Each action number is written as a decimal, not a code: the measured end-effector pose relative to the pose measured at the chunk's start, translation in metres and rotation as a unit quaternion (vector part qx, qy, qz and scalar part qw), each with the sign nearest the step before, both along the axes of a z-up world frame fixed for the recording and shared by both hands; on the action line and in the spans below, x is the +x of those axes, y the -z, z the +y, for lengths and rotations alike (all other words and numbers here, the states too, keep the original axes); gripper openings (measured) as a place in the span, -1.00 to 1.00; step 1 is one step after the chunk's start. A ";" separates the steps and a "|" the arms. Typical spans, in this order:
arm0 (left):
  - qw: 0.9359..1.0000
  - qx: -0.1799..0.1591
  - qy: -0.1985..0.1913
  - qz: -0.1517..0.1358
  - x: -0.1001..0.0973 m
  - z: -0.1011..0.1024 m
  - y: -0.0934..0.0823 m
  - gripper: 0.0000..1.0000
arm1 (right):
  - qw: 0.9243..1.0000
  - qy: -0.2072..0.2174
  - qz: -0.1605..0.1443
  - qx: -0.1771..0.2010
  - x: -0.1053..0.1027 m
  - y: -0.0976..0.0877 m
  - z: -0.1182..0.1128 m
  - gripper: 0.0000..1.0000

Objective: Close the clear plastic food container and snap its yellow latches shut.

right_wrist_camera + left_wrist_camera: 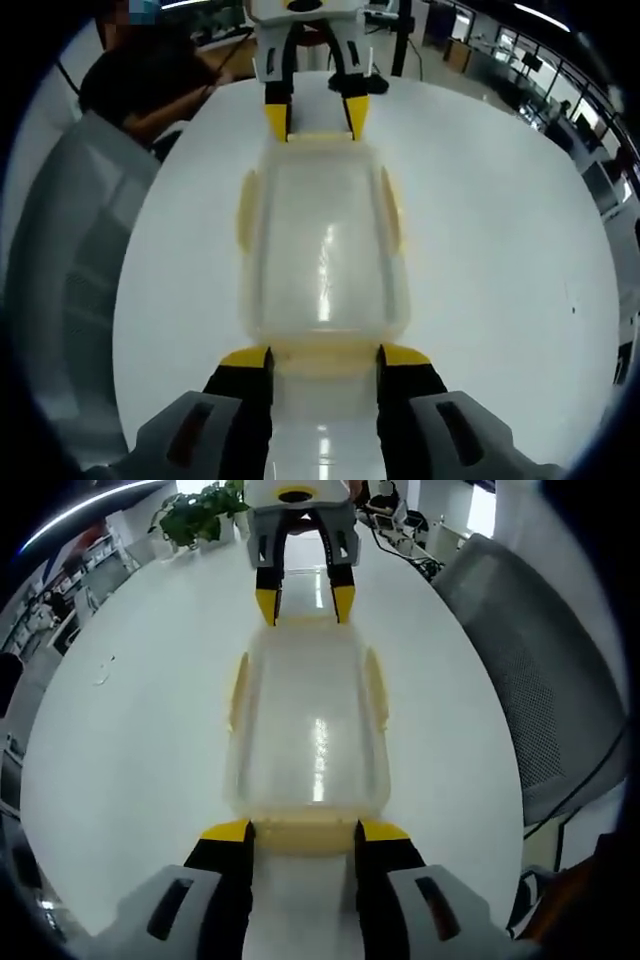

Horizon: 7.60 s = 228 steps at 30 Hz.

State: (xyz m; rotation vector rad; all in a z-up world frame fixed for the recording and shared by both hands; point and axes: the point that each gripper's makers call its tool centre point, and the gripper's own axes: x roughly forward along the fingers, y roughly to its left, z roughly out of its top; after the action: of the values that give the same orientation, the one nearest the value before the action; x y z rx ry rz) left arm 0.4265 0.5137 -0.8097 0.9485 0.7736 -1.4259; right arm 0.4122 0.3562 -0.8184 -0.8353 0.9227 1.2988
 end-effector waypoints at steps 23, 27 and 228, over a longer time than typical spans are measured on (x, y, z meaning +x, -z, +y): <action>0.999 -0.023 0.007 -0.039 0.003 -0.019 -0.056 -0.22 | 1.000 0.006 -0.024 0.007 0.000 -0.056 -0.019 -0.21; 0.999 -0.026 0.010 -0.038 0.001 -0.028 -0.060 -0.22 | 1.000 0.008 -0.024 0.005 -0.003 -0.062 -0.029 -0.21; 0.855 -0.125 -0.475 0.166 -0.016 -0.238 -0.038 -0.22 | 0.821 0.538 0.134 0.136 -0.008 -0.045 -0.230 -0.15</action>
State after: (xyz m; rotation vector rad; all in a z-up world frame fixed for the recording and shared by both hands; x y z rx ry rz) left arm 0.4108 0.2752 -0.7712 0.0327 1.0734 -0.7592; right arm 0.4045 0.1260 -0.7733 0.1665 1.1352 0.4975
